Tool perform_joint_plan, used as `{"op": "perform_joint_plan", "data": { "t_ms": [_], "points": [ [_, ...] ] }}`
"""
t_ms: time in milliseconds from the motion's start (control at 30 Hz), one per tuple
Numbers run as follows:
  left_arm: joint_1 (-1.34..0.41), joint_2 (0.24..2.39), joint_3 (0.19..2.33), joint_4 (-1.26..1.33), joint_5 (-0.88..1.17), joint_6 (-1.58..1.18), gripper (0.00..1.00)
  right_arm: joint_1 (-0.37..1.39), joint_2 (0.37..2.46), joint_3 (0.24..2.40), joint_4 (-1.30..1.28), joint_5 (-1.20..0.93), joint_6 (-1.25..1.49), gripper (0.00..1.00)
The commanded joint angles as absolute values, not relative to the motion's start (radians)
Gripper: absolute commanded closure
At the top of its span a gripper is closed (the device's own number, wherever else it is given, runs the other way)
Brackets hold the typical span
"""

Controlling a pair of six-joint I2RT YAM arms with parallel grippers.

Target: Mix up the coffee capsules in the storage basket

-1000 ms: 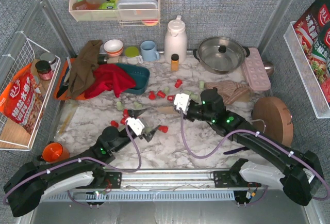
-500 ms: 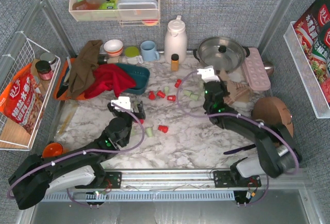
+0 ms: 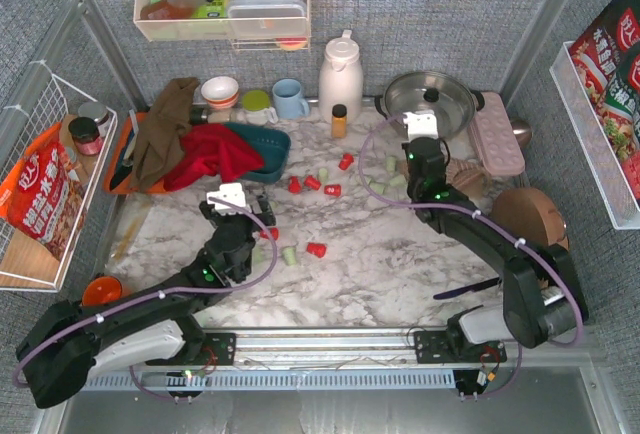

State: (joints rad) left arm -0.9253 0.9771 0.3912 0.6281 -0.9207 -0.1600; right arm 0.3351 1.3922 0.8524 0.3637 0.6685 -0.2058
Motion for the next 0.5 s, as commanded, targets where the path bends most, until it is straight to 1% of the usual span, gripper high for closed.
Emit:
{"op": "perform_joint_plan", "data": {
  "t_ms": [0,100,167,267,467],
  "points": [
    [-0.923,0.959,0.365,0.636,-0.939,-0.196,0.01,0.297,1.383,0.827,0.367,0.453,-0.012,1.00],
    [-0.923,0.940,0.355,0.623,-0.940,-0.207,0.01,0.247,1.436,0.787,0.467,0.360,0.061,1.00],
    [-0.923,0.925,0.352,0.610,-0.940,-0.210,0.01,0.214,1.494,0.774,0.519,0.344,0.094,1.00],
    [-0.923,0.900,0.345,0.588,-0.942,-0.212,0.01,0.156,1.545,0.768,0.513,0.352,0.151,1.00],
    [-0.923,0.849,0.313,0.589,-0.943,-0.205,0.01,0.097,1.477,0.698,0.471,0.653,0.137,1.00]
  ]
}}
